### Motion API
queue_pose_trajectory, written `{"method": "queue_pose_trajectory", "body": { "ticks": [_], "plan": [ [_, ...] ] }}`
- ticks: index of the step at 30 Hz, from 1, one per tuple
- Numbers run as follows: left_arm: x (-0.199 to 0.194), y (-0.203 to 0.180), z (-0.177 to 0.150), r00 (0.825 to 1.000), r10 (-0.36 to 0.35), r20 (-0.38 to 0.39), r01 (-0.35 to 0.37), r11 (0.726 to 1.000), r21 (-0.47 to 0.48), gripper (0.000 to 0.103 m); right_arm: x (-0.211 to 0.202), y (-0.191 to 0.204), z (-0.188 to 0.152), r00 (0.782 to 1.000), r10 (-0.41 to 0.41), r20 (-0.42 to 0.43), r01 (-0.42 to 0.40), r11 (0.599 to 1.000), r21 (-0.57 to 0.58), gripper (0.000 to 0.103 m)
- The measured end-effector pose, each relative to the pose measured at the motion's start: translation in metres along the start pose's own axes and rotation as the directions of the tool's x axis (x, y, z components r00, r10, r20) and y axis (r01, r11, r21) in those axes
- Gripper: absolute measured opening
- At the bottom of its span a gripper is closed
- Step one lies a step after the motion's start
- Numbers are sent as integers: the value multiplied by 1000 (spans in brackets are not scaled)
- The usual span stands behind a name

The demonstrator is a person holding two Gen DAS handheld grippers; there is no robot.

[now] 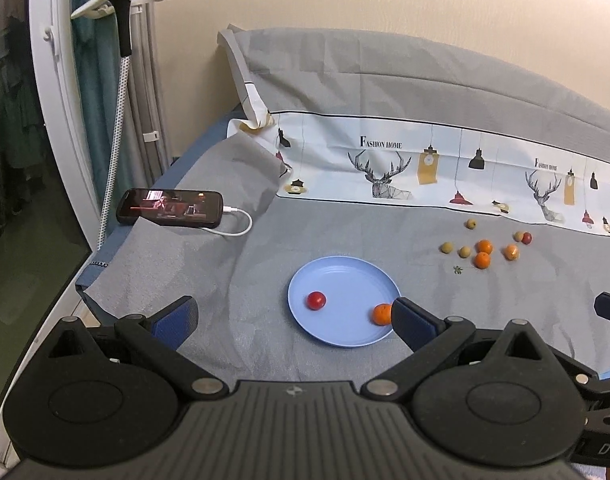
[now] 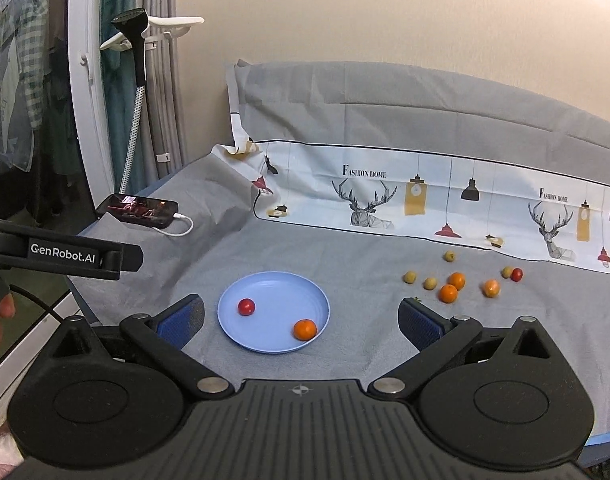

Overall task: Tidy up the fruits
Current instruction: 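Lift both tools away from the plate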

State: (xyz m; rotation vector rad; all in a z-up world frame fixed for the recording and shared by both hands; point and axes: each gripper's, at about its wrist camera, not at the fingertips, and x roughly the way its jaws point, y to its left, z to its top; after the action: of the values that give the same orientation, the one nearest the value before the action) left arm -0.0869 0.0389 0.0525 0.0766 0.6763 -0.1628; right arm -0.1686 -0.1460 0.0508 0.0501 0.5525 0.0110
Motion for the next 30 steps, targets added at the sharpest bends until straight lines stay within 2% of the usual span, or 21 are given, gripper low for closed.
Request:
{"method": "queue_pose_trajectory", "body": {
  "ticks": [13, 21, 27, 30],
  "plan": [
    [9, 0, 1, 1000, -9, -14, 8, 1000, -10, 103, 9, 5, 0, 999, 8, -36, -10, 999, -36, 102],
    [33, -15, 7, 997, 17, -70, -14, 999, 38, 103, 29, -16, -7, 996, 24, -81, -22, 999, 28, 102],
    [66, -35, 20, 992, 19, -123, -11, 998, 68, 103, 53, -45, -14, 991, 25, -130, -8, 991, 131, 102],
    [89, -49, 29, 984, 0, -176, 14, 997, 75, 103, 67, -63, -19, 988, 16, -152, 13, 982, 186, 102]
  ]
}}
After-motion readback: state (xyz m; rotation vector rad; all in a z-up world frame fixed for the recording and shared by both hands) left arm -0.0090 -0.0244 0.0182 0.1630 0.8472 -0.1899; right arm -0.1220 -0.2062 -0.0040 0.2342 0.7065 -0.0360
